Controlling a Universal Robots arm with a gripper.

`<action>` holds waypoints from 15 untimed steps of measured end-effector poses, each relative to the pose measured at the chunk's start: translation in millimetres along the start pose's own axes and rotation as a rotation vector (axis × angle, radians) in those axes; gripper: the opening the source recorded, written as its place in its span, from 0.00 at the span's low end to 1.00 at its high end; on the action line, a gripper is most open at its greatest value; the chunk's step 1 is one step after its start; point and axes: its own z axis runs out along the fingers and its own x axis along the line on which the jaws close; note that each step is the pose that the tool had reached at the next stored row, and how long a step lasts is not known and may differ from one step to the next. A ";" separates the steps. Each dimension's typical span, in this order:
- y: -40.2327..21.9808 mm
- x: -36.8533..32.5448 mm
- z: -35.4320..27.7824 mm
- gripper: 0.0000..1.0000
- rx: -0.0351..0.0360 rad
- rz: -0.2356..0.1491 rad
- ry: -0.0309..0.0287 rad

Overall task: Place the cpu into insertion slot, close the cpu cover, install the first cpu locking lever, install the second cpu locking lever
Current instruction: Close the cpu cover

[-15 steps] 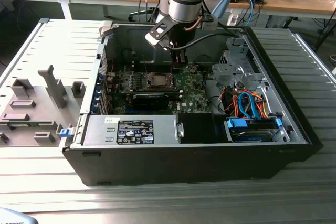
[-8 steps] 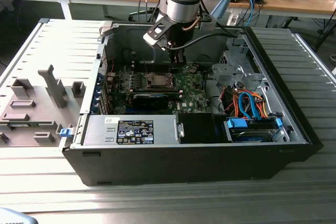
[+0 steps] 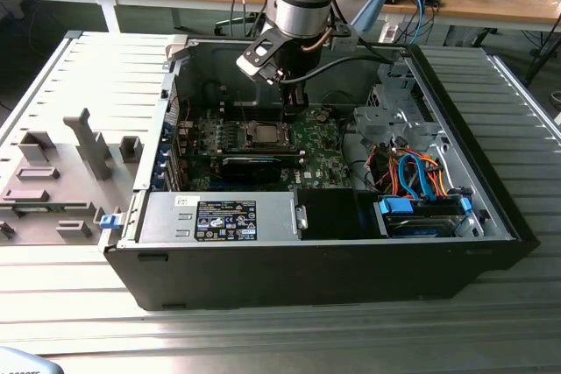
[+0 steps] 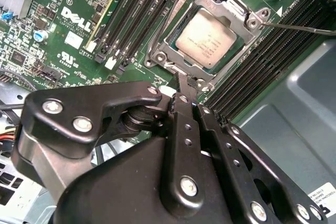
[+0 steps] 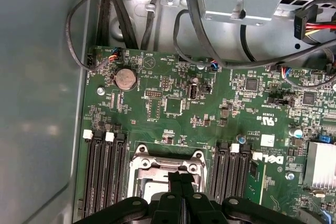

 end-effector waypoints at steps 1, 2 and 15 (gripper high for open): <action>-0.4 0.1 0.1 0.11 0.0000 0.000 0.0001; -1.0 0.1 0.2 0.11 0.0000 0.000 0.0001; -5.9 0.7 1.3 0.11 0.0000 0.000 0.0001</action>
